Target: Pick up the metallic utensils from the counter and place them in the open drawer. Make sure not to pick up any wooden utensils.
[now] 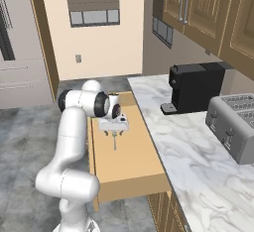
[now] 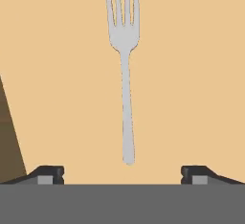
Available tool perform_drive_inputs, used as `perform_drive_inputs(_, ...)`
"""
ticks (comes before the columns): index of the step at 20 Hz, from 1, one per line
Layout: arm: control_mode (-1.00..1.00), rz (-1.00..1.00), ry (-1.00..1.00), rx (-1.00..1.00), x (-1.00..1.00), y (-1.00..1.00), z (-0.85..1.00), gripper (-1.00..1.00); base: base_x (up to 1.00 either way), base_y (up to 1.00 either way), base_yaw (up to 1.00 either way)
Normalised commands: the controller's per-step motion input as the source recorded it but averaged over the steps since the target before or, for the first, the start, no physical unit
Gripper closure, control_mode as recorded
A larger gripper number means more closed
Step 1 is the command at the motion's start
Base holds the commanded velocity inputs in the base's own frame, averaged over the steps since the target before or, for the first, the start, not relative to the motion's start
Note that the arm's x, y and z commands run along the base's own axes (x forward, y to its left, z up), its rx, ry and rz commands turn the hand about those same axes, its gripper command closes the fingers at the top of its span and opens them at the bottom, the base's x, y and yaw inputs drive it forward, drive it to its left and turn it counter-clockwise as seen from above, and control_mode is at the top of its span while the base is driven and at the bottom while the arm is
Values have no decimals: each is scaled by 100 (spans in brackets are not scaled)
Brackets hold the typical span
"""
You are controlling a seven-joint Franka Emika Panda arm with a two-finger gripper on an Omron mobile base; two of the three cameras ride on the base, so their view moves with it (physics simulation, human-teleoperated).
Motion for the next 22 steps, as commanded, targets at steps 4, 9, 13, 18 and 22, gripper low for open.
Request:
perform_drive_inputs(4,-100,-13,4,3,-91,0,100,-100,0,0,0)
perform_drive_inputs(9,-100,-13,0,2,-100,0,100,-100,0,0,0)
perform_drive_inputs(13,-100,-13,-1,1,-100,0,100,-100,0,0,0)
perform_drive_inputs(18,-100,-8,0,0,-100,0,100,-100,0,0,0)
perform_drive_inputs(22,-100,-7,0,0,-100,0,100,-100,0,0,0)
